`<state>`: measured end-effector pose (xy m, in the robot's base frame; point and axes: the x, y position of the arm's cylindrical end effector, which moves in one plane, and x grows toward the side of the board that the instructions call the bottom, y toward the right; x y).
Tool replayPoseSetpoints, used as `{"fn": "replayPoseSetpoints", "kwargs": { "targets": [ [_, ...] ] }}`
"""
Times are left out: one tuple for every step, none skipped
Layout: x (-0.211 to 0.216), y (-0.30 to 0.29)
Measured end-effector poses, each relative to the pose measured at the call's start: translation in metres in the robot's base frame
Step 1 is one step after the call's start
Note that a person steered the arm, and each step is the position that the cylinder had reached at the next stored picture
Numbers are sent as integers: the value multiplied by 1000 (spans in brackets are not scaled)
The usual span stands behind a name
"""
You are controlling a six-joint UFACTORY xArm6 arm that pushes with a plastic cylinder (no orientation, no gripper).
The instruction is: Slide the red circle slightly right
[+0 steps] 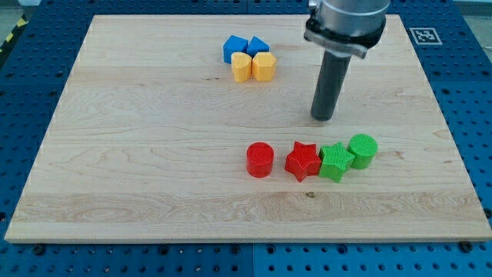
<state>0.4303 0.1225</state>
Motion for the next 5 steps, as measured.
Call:
{"fn": "replayPoseSetpoints", "kwargs": {
  "targets": [
    [17, 40],
    [40, 41],
    [54, 40],
    [65, 41],
    [62, 41]
  ]
}}
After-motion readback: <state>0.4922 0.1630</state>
